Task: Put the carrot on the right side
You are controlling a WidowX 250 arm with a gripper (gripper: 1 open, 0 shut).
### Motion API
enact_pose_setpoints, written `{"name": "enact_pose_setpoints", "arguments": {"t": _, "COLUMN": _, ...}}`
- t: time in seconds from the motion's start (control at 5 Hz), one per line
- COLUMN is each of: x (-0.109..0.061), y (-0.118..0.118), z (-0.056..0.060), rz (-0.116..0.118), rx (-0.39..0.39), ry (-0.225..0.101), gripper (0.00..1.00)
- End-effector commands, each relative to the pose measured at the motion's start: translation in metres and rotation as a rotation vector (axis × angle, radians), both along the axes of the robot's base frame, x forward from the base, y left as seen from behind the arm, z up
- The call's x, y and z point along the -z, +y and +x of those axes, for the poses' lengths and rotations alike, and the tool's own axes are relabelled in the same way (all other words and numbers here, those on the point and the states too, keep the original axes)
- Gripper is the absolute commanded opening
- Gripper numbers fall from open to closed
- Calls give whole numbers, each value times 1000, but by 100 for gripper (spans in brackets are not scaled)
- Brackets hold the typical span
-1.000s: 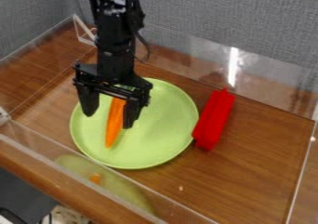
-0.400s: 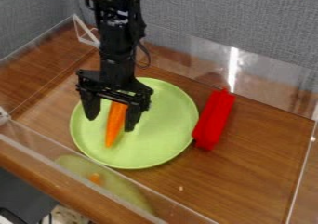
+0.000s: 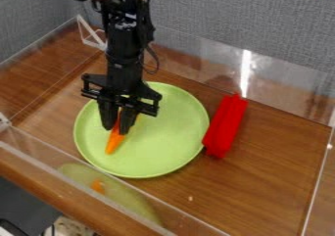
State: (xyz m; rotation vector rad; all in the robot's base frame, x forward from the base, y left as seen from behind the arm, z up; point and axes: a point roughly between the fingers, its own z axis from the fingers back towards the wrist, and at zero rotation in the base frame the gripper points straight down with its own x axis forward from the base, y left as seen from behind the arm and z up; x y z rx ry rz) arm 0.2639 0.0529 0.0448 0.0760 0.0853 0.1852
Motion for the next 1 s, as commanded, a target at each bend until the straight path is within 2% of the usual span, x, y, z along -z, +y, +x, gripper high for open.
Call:
{"name": "enact_pose_setpoints", "arguments": {"t": 0.0, "x": -19, "y": 3, "z": 6, "rz": 7, "rx": -14, "ry": -71, "gripper": 100}}
{"name": "enact_pose_setpoints", "arguments": {"t": 0.2, "x": -24, "y": 1, "z": 5, "rz": 9, "rx": -14, "ry": -86, "gripper": 100}}
{"name": "enact_pose_setpoints", "arguments": {"t": 0.4, "x": -20, "y": 1, "z": 6, "rz": 13, "rx": -18, "ry": -83, "gripper": 0}}
{"name": "enact_pose_setpoints", "arguments": {"t": 0.6, "x": -19, "y": 2, "z": 6, "rz": 16, "rx": -23, "ry": -82, "gripper": 0}}
{"name": "enact_pose_setpoints", "arguments": {"t": 0.8, "x": -18, "y": 3, "z": 7, "rz": 17, "rx": -24, "ry": -82, "gripper": 100}}
